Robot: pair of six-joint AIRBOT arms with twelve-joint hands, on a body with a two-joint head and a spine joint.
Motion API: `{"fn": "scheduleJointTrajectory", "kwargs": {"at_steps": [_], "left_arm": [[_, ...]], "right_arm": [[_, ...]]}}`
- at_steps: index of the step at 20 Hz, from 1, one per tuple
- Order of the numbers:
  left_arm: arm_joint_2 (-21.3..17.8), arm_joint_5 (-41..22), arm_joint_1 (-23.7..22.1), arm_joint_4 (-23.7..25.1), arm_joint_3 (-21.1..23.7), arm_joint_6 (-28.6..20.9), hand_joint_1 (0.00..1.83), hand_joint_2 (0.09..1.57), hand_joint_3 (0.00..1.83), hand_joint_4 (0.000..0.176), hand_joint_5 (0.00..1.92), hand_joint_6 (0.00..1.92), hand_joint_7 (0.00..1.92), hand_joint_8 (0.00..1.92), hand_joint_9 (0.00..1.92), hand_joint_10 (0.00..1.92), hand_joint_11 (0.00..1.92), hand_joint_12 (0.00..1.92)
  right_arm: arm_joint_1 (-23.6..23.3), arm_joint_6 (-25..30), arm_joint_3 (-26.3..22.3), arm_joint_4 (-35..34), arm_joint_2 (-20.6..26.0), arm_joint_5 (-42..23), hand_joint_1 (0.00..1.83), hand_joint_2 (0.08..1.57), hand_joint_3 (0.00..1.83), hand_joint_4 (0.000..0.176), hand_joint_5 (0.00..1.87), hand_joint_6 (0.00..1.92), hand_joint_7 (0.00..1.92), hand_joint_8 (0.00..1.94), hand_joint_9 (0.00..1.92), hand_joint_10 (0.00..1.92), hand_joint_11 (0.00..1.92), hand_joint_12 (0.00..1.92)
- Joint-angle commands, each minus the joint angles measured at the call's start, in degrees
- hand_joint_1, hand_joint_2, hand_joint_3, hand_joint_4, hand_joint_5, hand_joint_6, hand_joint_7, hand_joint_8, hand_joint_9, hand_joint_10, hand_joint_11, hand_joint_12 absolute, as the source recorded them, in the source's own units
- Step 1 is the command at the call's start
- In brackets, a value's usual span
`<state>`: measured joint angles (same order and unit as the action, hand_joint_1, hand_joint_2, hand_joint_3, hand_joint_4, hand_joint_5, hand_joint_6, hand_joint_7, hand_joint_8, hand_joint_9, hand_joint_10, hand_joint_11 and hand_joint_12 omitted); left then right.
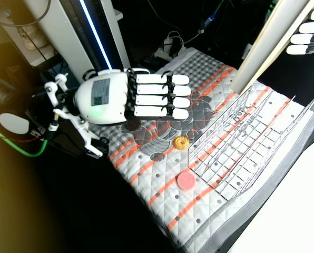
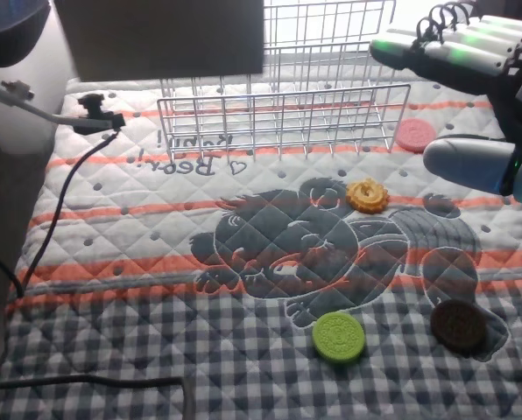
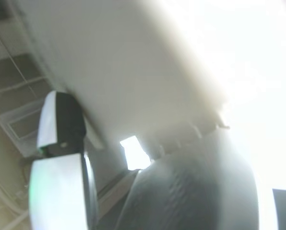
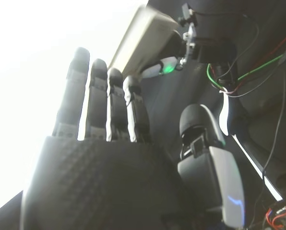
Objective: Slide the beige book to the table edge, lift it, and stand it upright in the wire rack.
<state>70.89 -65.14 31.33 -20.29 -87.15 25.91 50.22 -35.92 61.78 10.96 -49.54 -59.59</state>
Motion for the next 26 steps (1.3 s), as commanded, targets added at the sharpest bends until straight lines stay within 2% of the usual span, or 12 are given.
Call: {"fn": "scheduleJointTrajectory", "kwargs": {"at_steps": [1,4,5,7,11,12,13,17,18,20,21,26], "left_arm": [[0.5,-6.2,-1.3,0.1,-0.7,-0.9,1.39,1.08,0.0,0.0,1.06,0.69,1.02,0.9,0.98,1.19,0.93,1.09],[3.1,-5.1,-3.2,0.7,-3.1,-1.2,1.39,1.07,0.0,0.0,1.09,0.69,1.07,0.81,0.98,1.18,0.92,1.13],[3.9,-4.5,-3.9,0.9,-4.1,-1.4,1.39,1.09,0.0,0.0,1.03,0.71,1.05,0.9,0.94,1.25,0.8,1.2],[5.3,-3.3,-4.7,0.9,-5.8,-1.8,1.39,1.09,0.0,0.0,1.0,0.75,1.05,0.91,0.93,1.27,0.83,1.23],[7.1,-0.9,-5.1,0.9,-8.5,-1.9,1.39,1.07,0.0,0.0,1.1,0.6,1.1,0.79,0.96,1.24,0.84,1.25],[7.2,-0.7,-5.1,0.9,-8.7,-1.9,1.39,1.07,0.0,0.0,1.1,0.6,1.1,0.79,0.96,1.24,0.84,1.25],[7.7,-0.1,-5.2,0.9,-9.3,-1.9,1.4,1.06,0.0,0.0,1.06,0.65,1.14,0.69,1.01,1.2,0.96,1.19],[9.7,2.1,-5.2,0.8,-12.0,-2.6,1.4,1.06,0.0,0.0,1.05,0.73,1.17,0.6,1.03,1.15,0.96,1.1],[10.2,2.8,-5.3,0.9,-12.8,-2.6,1.4,1.06,0.0,0.0,1.1,0.65,1.15,0.67,1.0,1.18,0.93,1.19],[10.7,3.7,-5.5,0.9,-13.6,-2.8,1.4,1.06,0.0,0.0,1.1,0.64,1.15,0.69,0.99,1.19,0.93,1.21],[10.8,3.8,-5.5,1.0,-13.7,-2.8,1.5,1.06,0.0,0.0,1.11,0.58,1.11,0.7,1.01,1.11,0.79,1.49],[10.9,1.6,-4.0,1.0,-12.9,-3.6,1.5,1.08,0.0,0.0,1.02,0.64,1.04,0.87,1.01,1.1,0.77,1.55]], "right_arm": [[-0.5,0.2,0.2,-1.9,0.2,-7.6,0.0,1.37,0.01,0.0,0.17,0.0,0.17,0.0,0.22,0.01,0.28,0.11],[-0.5,0.2,0.3,-1.8,0.5,-8.7,0.0,1.37,0.01,0.0,0.18,0.0,0.18,0.0,0.21,0.0,0.25,0.09],[-0.5,0.2,0.5,-1.8,0.4,-9.0,0.0,1.38,0.01,0.0,0.16,0.0,0.16,0.0,0.2,0.0,0.25,0.09],[-0.5,0.2,0.8,-1.8,0.0,-9.1,0.0,1.37,0.0,0.0,0.17,0.0,0.18,0.01,0.24,0.01,0.28,0.1],[-0.5,0.7,1.6,-1.7,-0.8,-9.6,0.0,1.37,0.0,0.0,0.17,0.0,0.18,0.0,0.24,0.01,0.27,0.09],[-0.5,0.7,1.6,-1.7,-0.8,-9.7,0.0,1.37,0.0,0.0,0.17,0.0,0.18,0.0,0.24,0.01,0.27,0.09],[-0.5,0.7,1.6,-1.7,-0.7,-9.8,0.0,1.38,0.0,0.0,0.18,0.0,0.19,0.01,0.25,0.01,0.27,0.08],[-0.5,1.0,2.1,-1.7,-1.4,-10.3,0.0,1.39,0.01,0.0,0.17,0.0,0.19,0.01,0.25,0.01,0.26,0.07],[-0.5,1.2,2.2,-1.7,-1.6,-10.5,0.0,1.38,0.0,0.0,0.18,0.0,0.19,0.0,0.23,0.0,0.24,0.06],[-0.5,1.5,2.3,-1.5,-1.7,-10.5,0.0,1.39,0.0,0.0,0.18,0.0,0.19,0.0,0.23,0.0,0.25,0.06],[-0.5,1.7,2.3,-1.4,-1.7,-10.5,0.0,1.39,0.01,0.0,0.18,0.0,0.19,0.0,0.24,0.0,0.25,0.06],[-0.1,2.3,2.3,-1.4,-1.9,-10.5,0.02,1.41,0.0,0.0,0.17,0.0,0.16,0.0,0.19,0.0,0.24,0.04]]}}
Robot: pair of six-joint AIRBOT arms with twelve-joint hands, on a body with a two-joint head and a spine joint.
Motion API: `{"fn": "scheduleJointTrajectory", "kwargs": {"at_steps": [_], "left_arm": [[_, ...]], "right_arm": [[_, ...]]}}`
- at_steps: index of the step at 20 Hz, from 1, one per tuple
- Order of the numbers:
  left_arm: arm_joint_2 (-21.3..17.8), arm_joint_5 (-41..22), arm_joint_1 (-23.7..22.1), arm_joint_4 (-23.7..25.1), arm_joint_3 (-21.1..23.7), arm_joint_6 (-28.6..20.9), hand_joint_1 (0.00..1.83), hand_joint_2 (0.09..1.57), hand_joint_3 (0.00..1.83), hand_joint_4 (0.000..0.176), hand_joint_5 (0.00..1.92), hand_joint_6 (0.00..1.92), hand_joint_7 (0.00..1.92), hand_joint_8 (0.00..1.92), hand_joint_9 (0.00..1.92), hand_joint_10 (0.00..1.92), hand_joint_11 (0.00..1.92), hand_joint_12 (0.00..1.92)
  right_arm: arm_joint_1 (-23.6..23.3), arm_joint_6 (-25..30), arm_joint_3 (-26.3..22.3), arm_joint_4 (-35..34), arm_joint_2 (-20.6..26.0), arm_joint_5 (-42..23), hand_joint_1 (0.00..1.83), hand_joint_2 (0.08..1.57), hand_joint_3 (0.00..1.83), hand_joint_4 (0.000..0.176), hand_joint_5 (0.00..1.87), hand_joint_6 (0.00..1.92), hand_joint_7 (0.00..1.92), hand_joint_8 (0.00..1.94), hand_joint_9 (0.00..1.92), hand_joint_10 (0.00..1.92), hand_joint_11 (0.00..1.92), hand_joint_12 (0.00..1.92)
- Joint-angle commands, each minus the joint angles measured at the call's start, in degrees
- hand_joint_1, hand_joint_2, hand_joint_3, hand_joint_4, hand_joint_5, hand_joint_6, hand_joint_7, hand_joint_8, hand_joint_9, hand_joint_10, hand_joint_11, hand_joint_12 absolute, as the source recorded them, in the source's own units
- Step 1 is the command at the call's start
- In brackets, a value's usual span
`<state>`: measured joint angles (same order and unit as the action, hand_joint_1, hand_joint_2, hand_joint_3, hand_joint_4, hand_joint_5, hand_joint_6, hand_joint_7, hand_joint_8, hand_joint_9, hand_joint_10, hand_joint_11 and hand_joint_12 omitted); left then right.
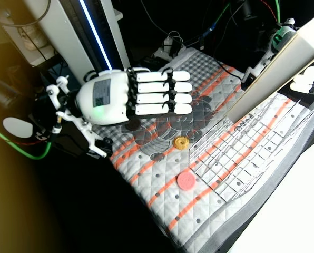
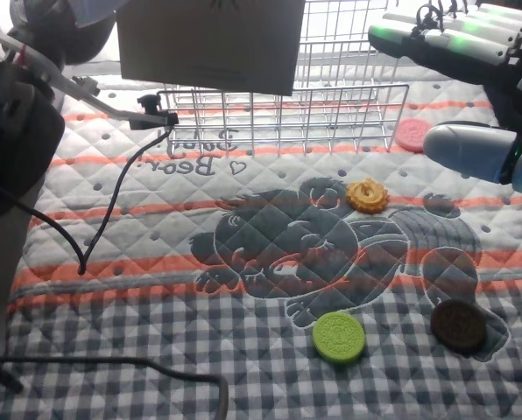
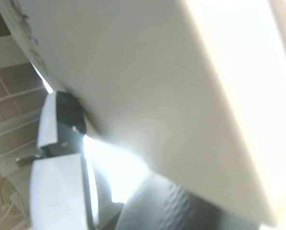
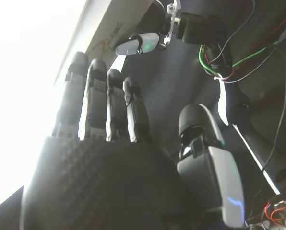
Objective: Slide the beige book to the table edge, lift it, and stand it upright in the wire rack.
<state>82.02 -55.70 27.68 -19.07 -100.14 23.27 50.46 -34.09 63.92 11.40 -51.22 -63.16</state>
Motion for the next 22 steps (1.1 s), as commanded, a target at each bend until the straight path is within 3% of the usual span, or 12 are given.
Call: {"fn": "scheduleJointTrajectory", "kwargs": {"at_steps": [1,2,4,7,8,9,12,15,18,19,21,22], "left_arm": [[-0.4,-8.2,-0.3,-0.2,0.3,-1.0,1.51,1.08,0.0,0.0,1.02,0.65,1.04,0.86,1.01,1.1,0.78,1.55],[-0.6,-8.9,-0.4,0.0,0.6,-1.0,1.51,1.08,0.0,0.0,1.02,0.65,1.04,0.86,1.01,1.1,0.78,1.55],[-1.0,-9.9,-0.8,0.6,1.2,-1.0,1.63,1.02,0.0,0.0,1.28,0.17,1.17,0.57,1.09,0.97,0.84,1.42],[-1.5,-11.3,-1.8,1.6,1.9,-1.0,1.63,1.01,0.0,0.0,1.33,0.09,1.22,0.45,1.12,0.95,0.84,1.4],[-1.7,-11.9,-2.1,1.8,2.2,-0.9,1.51,1.04,0.01,0.0,1.13,0.61,1.23,0.46,1.07,1.01,0.8,1.39],[-2.0,-12.6,-2.4,2.0,2.6,-0.7,1.49,1.11,0.0,0.0,0.91,0.93,1.03,0.76,0.94,1.2,0.66,1.53],[-2.5,-13.9,-2.8,2.3,3.2,-0.3,1.48,1.16,0.0,0.0,0.78,1.2,0.92,0.87,0.9,1.22,0.59,1.63],[-3.0,-14.7,-2.9,2.5,3.8,0.2,1.49,1.16,0.0,0.0,0.77,1.14,0.9,0.95,0.89,1.23,0.61,1.66],[-2.9,-14.1,-2.0,2.8,4.0,0.4,1.48,1.16,0.0,0.0,0.78,1.19,0.91,0.88,0.91,1.2,0.6,1.65],[-2.9,-13.5,-1.9,3.1,4.0,0.4,1.49,1.16,0.0,0.0,0.78,1.15,0.92,0.89,0.91,1.22,0.61,1.65],[-2.9,-12.1,-1.7,3.9,3.9,0.5,1.5,1.08,0.0,0.0,0.99,0.83,1.11,0.72,1.02,1.11,0.73,1.47],[-2.9,-11.9,-1.6,4.1,3.8,0.5,1.5,1.08,0.0,0.0,1.01,0.82,1.1,0.7,1.02,1.08,0.76,1.48]], "right_arm": [[-0.4,0.5,0.2,-1.8,-0.2,-6.9,0.0,1.41,0.0,0.0,0.17,0.0,0.16,0.01,0.2,0.01,0.24,0.04],[-0.4,0.5,0.2,-1.8,-0.2,-6.9,0.0,1.41,0.0,0.0,0.17,0.0,0.16,0.01,0.2,0.01,0.24,0.04],[-0.4,0.5,0.2,-1.8,-0.2,-7.0,0.0,1.4,0.0,0.0,0.17,0.0,0.18,0.01,0.21,0.01,0.26,0.05],[-0.4,0.5,0.2,-1.8,-0.3,-7.0,0.0,1.41,0.0,0.0,0.17,0.0,0.17,0.01,0.21,0.01,0.25,0.04],[-0.4,0.5,0.2,-1.8,-0.3,-7.0,0.0,1.41,0.0,0.0,0.18,0.0,0.17,0.0,0.21,0.01,0.24,0.04],[-0.4,0.5,0.2,-1.8,-0.3,-7.0,0.0,1.41,0.0,0.0,0.17,0.0,0.17,0.0,0.21,0.0,0.24,0.04],[-0.3,0.5,0.2,-1.8,-0.3,-7.0,0.0,1.39,0.0,0.0,0.18,0.0,0.19,0.01,0.22,0.01,0.24,0.04],[-0.3,0.5,0.2,-1.8,-0.2,-7.0,0.0,1.39,0.0,0.0,0.17,0.0,0.18,0.0,0.22,0.01,0.26,0.04],[-0.2,0.5,0.2,-1.9,-0.3,-7.0,0.0,1.39,0.0,0.0,0.17,0.0,0.17,0.0,0.21,0.0,0.25,0.03],[-0.2,0.5,0.1,-1.9,-0.3,-7.0,0.0,1.4,0.0,0.0,0.17,0.0,0.17,0.0,0.2,0.0,0.23,0.03],[-0.2,0.6,0.1,-1.9,-0.3,-7.0,0.0,1.4,0.0,0.0,0.17,0.0,0.16,0.0,0.2,0.0,0.24,0.03],[-0.2,0.6,0.1,-1.9,-0.4,-7.0,0.0,1.4,0.0,0.0,0.17,0.0,0.16,0.0,0.2,0.0,0.24,0.03]]}}
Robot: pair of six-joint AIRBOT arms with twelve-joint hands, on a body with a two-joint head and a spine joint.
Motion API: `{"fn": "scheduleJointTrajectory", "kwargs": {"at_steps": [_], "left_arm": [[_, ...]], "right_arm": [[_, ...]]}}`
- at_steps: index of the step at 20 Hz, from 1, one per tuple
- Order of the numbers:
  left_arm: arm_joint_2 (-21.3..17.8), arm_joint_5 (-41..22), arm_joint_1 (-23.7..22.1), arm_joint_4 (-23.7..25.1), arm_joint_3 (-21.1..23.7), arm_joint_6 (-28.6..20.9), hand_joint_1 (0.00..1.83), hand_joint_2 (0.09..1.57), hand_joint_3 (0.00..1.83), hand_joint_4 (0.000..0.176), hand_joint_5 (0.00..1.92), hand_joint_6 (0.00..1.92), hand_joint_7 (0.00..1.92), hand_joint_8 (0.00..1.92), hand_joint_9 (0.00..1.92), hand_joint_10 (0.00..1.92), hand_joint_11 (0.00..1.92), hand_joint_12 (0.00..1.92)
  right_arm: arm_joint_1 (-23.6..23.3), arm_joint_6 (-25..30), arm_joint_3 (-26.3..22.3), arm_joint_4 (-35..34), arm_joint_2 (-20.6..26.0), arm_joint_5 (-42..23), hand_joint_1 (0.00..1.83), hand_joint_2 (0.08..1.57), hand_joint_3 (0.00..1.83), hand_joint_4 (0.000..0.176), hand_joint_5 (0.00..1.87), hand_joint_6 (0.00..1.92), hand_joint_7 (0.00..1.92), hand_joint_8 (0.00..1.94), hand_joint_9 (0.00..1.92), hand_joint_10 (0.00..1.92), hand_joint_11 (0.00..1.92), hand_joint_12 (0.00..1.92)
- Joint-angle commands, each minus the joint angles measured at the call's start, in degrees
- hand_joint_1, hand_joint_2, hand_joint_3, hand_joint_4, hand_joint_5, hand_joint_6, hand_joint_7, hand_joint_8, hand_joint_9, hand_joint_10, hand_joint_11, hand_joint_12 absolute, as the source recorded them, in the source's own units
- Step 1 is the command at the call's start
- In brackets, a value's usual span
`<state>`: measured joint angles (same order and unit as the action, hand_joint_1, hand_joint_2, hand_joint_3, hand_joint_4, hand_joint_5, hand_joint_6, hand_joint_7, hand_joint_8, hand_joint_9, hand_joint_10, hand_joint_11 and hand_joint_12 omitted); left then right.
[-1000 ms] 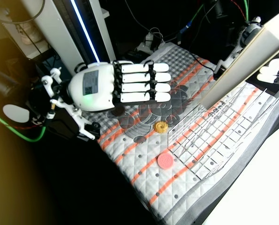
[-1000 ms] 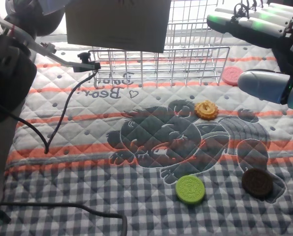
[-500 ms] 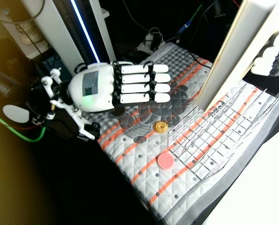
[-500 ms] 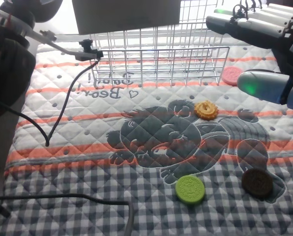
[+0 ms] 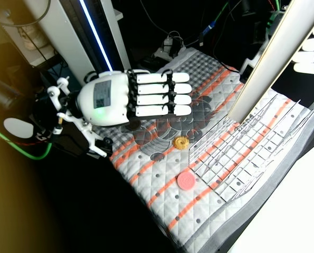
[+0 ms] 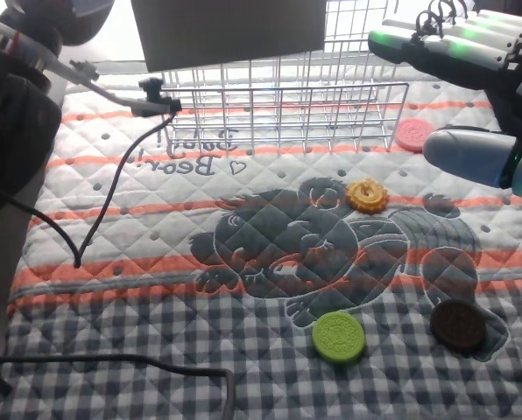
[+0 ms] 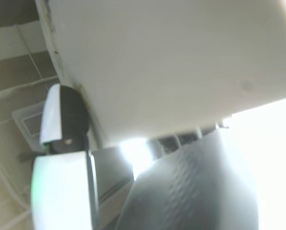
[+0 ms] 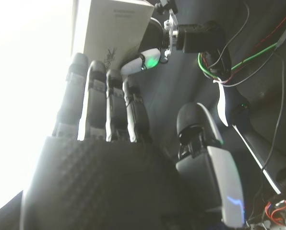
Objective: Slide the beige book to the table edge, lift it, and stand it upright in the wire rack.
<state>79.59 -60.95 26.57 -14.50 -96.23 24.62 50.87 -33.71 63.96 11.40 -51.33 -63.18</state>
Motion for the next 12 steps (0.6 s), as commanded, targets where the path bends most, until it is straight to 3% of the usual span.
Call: {"fn": "scheduleJointTrajectory", "kwargs": {"at_steps": [1,2,3,5,8,9,10,11,12], "left_arm": [[-0.4,-6.4,-0.4,-0.1,-0.1,-0.9,1.51,1.07,0.0,0.0,1.0,0.81,1.11,0.71,1.02,1.07,0.77,1.48],[-0.5,-5.7,-0.4,0.8,-0.1,-0.9,1.51,1.07,0.0,0.0,1.01,0.8,1.13,0.68,1.04,1.07,0.76,1.46],[-0.6,-5.0,-0.5,1.6,-0.2,-0.9,1.6,1.03,0.0,0.0,1.14,0.51,1.16,0.62,1.08,1.01,0.79,1.41],[-0.6,-4.1,-0.5,2.8,-0.5,-0.9,1.63,1.01,0.0,0.0,1.29,0.19,1.22,0.51,1.11,1.0,0.81,1.36],[-0.8,-3.5,-1.0,4.8,-0.6,-0.9,1.63,1.0,0.0,0.0,1.31,0.07,1.19,0.52,1.15,0.87,0.86,1.4],[-0.9,-3.5,-1.1,5.2,-0.6,-0.9,1.79,1.02,0.0,0.0,1.31,0.05,1.26,0.37,1.19,0.7,0.82,1.39],[-0.9,-3.5,-1.6,5.6,-0.7,-0.9,1.76,1.02,0.0,0.0,1.32,0.03,1.32,0.25,1.12,0.83,0.78,1.46],[-0.9,-3.5,-2.2,6.0,-0.8,-0.9,1.82,1.03,0.0,0.0,1.35,0.03,1.37,0.19,1.21,0.68,0.79,1.41],[-1.1,-3.8,-2.7,6.2,-0.8,-0.9,1.66,1.01,0.03,0.0,1.36,0.02,1.18,0.61,1.29,0.52,0.88,1.32]], "right_arm": [[-0.6,0.2,0.1,-1.9,-0.3,-6.9,0.0,1.41,0.0,0.0,0.17,0.0,0.16,0.0,0.2,0.0,0.24,0.03],[-0.6,0.3,0.1,-1.9,-0.3,-6.9,0.0,1.41,0.0,0.0,0.17,0.0,0.17,0.0,0.21,0.01,0.26,0.03],[-0.6,0.3,0.1,-1.9,-0.3,-6.9,0.0,1.4,0.0,0.0,0.16,0.0,0.16,0.0,0.2,0.0,0.24,0.03],[-0.5,0.4,0.1,-1.9,-0.3,-6.9,0.0,1.42,0.01,0.0,0.16,0.0,0.17,0.0,0.21,0.0,0.25,0.03],[-0.5,0.5,0.1,-1.9,-0.3,-6.9,0.0,1.43,0.01,0.0,0.17,0.0,0.18,0.01,0.21,0.0,0.25,0.03],[-0.5,0.5,0.1,-1.9,-0.3,-6.9,0.0,1.42,0.01,0.0,0.17,0.0,0.18,0.01,0.21,0.0,0.25,0.03],[-0.5,0.5,0.1,-1.9,-0.2,-6.9,0.0,1.42,0.01,0.0,0.16,0.0,0.17,0.0,0.21,0.0,0.24,0.02],[-0.5,0.5,0.1,-1.9,-0.2,-6.9,0.0,1.42,0.0,0.0,0.16,0.0,0.16,0.0,0.2,0.0,0.25,0.03],[-0.5,0.5,0.1,-1.9,-0.2,-6.9,0.0,1.42,0.0,0.0,0.16,0.0,0.16,0.0,0.2,0.0,0.24,0.02]]}}
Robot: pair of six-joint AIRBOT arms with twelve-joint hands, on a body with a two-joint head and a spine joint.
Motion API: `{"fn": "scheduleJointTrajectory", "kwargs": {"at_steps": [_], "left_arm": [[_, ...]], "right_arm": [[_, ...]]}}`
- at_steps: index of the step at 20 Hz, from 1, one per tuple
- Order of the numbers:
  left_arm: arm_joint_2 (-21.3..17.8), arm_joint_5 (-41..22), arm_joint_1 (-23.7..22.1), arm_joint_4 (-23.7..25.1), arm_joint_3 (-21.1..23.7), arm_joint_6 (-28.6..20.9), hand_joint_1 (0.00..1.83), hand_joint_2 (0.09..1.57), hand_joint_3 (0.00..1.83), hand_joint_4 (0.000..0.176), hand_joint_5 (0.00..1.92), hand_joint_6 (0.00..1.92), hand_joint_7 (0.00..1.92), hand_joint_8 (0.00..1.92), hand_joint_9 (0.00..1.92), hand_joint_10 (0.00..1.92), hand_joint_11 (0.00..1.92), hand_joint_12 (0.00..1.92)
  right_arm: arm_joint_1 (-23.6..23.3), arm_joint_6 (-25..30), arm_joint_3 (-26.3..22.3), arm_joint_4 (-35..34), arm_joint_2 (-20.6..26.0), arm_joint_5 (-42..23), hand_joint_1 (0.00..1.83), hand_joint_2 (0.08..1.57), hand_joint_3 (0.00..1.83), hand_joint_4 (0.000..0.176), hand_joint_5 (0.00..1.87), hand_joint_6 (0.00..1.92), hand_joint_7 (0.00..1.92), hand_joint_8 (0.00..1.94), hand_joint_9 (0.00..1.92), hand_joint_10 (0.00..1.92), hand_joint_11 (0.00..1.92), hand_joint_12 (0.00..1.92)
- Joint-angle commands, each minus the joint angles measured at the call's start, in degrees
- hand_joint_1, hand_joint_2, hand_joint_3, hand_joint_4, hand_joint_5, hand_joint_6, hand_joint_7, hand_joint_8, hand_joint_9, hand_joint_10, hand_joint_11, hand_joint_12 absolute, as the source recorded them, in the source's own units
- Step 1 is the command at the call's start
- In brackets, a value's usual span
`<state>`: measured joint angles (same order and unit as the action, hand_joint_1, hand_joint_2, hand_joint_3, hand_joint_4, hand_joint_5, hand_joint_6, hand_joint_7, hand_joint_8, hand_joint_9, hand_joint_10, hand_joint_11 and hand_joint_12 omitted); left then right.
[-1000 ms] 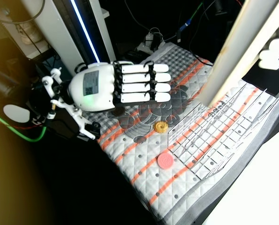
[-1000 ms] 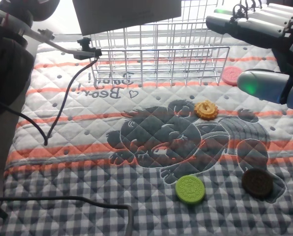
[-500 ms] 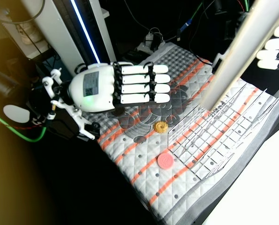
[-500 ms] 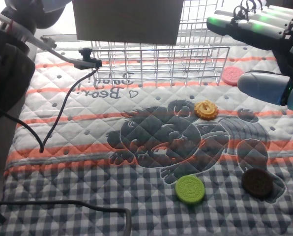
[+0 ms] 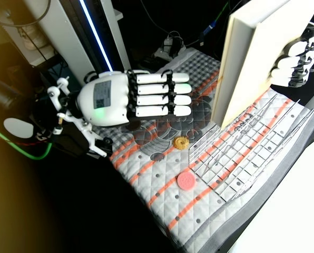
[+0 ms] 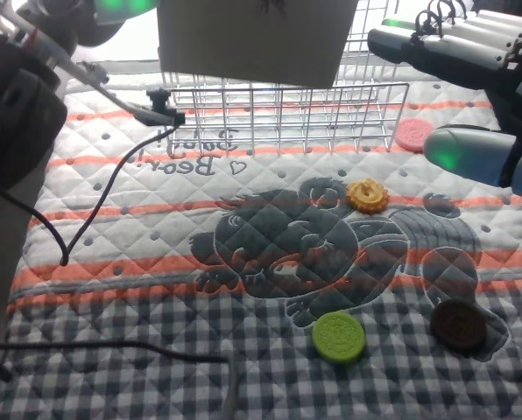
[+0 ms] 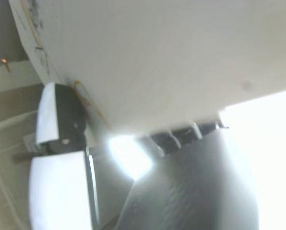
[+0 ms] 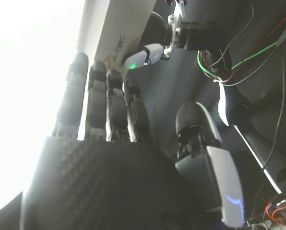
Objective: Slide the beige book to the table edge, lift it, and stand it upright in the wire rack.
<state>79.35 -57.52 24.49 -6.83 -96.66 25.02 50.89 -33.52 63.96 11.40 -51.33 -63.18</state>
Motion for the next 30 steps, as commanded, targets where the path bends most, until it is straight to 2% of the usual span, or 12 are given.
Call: {"fn": "scheduleJointTrajectory", "kwargs": {"at_steps": [1,2,7,11,17,22,23,25,27,28,29,30], "left_arm": [[-1.0,-7.6,-1.0,-1.4,-0.4,-1.3,1.51,1.02,0.03,0.0,1.18,0.49,1.21,0.62,1.34,0.45,0.94,1.25],[-1.2,-8.1,-1.1,-1.4,-0.4,-1.3,1.51,1.06,0.0,0.0,1.11,0.61,1.13,0.74,1.09,0.96,0.78,1.4],[-1.4,-8.6,-0.8,-1.6,-0.5,-1.0,1.49,1.13,0.0,0.0,0.88,0.95,0.98,0.92,0.93,1.22,0.64,1.54],[-1.4,-8.6,-0.2,-1.8,-0.7,-0.9,1.5,1.09,0.0,0.0,1.04,0.71,1.07,0.85,0.98,1.2,0.7,1.48],[-1.5,-8.7,1.4,-1.8,-0.6,-0.9,1.82,1.03,0.0,0.0,1.33,0.05,1.4,0.1,1.19,0.7,0.8,1.42],[-1.3,-8.8,4.1,-4.1,-0.2,-0.9,1.63,1.01,0.0,0.0,1.34,0.01,1.16,0.58,1.13,0.87,0.85,1.41],[-1.3,-8.8,4.6,-4.6,-0.2,-0.9,1.53,1.05,0.0,0.0,1.11,0.52,1.11,0.72,1.09,0.96,0.8,1.47],[-1.1,-8.7,5.8,-5.9,-0.1,-0.9,1.5,1.09,0.0,0.0,0.98,0.72,1.04,0.86,1.03,1.05,0.78,1.55],[-1.0,-8.6,7.1,-7.0,0.0,-1.0,1.38,1.11,0.0,0.0,0.91,0.93,1.02,0.89,0.98,1.2,0.81,1.09],[-0.9,-8.5,7.5,-7.4,0.0,-1.0,1.37,1.12,0.0,0.0,0.86,1.01,1.02,0.92,0.91,1.26,0.48,1.04],[-0.9,-8.5,8.2,-8.2,0.1,-1.0,1.35,1.15,0.0,0.0,0.76,0.41,0.9,1.13,0.81,0.63,0.36,0.99],[-0.8,-8.5,8.6,-8.7,0.1,-1.0,1.22,1.11,0.0,0.0,0.63,0.12,0.64,0.43,0.75,0.26,0.31,1.01]], "right_arm": [[-0.6,0.3,0.1,-1.9,-0.2,-6.9,0.0,1.42,0.0,0.0,0.16,0.0,0.16,0.0,0.2,0.0,0.24,0.02],[-0.6,0.3,0.1,-1.9,-0.2,-6.9,0.0,1.41,0.0,0.0,0.16,0.0,0.16,0.0,0.21,0.0,0.25,0.03],[-0.5,0.3,0.2,-1.9,-0.3,-6.9,0.0,1.39,0.0,0.0,0.16,0.0,0.17,0.01,0.22,0.01,0.26,0.03],[-0.5,0.3,0.3,-1.9,-0.4,-6.9,0.0,1.4,0.0,0.0,0.16,0.0,0.18,0.0,0.22,0.0,0.26,0.03],[-0.5,0.3,0.4,-1.9,-0.5,-6.9,0.0,1.4,0.0,0.0,0.16,0.0,0.17,0.0,0.23,0.0,0.27,0.03],[-0.5,0.3,0.4,-1.9,-0.6,-7.0,0.0,1.42,0.0,0.0,0.16,0.0,0.17,0.0,0.22,0.0,0.26,0.02],[-0.5,0.3,0.4,-1.9,-0.6,-7.0,0.0,1.43,0.01,0.0,0.17,0.0,0.17,0.0,0.21,0.0,0.26,0.02],[-0.5,0.4,0.4,-1.9,-0.6,-7.0,0.0,1.42,0.0,0.0,0.16,0.0,0.17,0.0,0.21,0.0,0.26,0.02],[-0.4,0.6,0.4,-1.9,-0.6,-7.0,0.0,1.42,0.0,0.0,0.16,0.0,0.16,0.0,0.2,0.0,0.25,0.02],[-0.4,0.6,0.4,-1.9,-0.6,-7.0,0.0,1.42,0.0,0.0,0.16,0.0,0.16,0.0,0.2,0.0,0.25,0.02],[-0.4,0.7,0.4,-1.9,-0.6,-7.0,0.0,1.42,0.0,0.0,0.16,0.0,0.16,0.0,0.2,0.0,0.26,0.02],[-0.4,0.8,0.3,-1.9,-0.6,-7.0,0.0,1.42,0.0,0.0,0.16,0.0,0.16,0.0,0.2,0.0,0.26,0.02]]}}
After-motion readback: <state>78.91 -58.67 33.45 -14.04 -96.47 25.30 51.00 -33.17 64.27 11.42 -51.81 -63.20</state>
